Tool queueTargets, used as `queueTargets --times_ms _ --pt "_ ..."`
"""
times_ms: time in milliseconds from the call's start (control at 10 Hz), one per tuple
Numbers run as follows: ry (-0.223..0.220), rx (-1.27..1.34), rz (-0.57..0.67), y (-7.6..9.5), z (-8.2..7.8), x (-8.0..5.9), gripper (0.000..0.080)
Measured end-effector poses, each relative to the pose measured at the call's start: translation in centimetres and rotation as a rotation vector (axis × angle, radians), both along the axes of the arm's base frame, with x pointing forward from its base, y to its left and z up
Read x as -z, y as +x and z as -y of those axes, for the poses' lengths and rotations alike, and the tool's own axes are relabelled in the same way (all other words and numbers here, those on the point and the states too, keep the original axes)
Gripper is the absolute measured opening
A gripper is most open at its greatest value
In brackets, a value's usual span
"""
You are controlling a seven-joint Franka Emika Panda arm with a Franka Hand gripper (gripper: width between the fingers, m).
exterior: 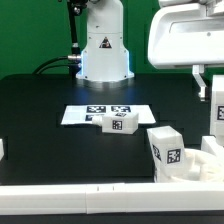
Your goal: Assemble stool
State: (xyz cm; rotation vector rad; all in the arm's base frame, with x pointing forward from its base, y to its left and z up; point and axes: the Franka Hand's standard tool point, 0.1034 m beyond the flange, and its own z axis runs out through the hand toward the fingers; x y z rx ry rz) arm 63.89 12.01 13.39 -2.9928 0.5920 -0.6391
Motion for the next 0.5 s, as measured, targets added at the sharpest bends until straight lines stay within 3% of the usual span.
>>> queueTargets --times_ms 200,300,500 --pt "-0.003 -0.007 0.01 0.1 0.0 0.2 0.0334" --pt "-0.015 -0.02 0.019 0.0 -0.1 0.9 0.0334" --pt "-0.061 -0.056 0.031 -0.1 -0.8 1.7 0.0334"
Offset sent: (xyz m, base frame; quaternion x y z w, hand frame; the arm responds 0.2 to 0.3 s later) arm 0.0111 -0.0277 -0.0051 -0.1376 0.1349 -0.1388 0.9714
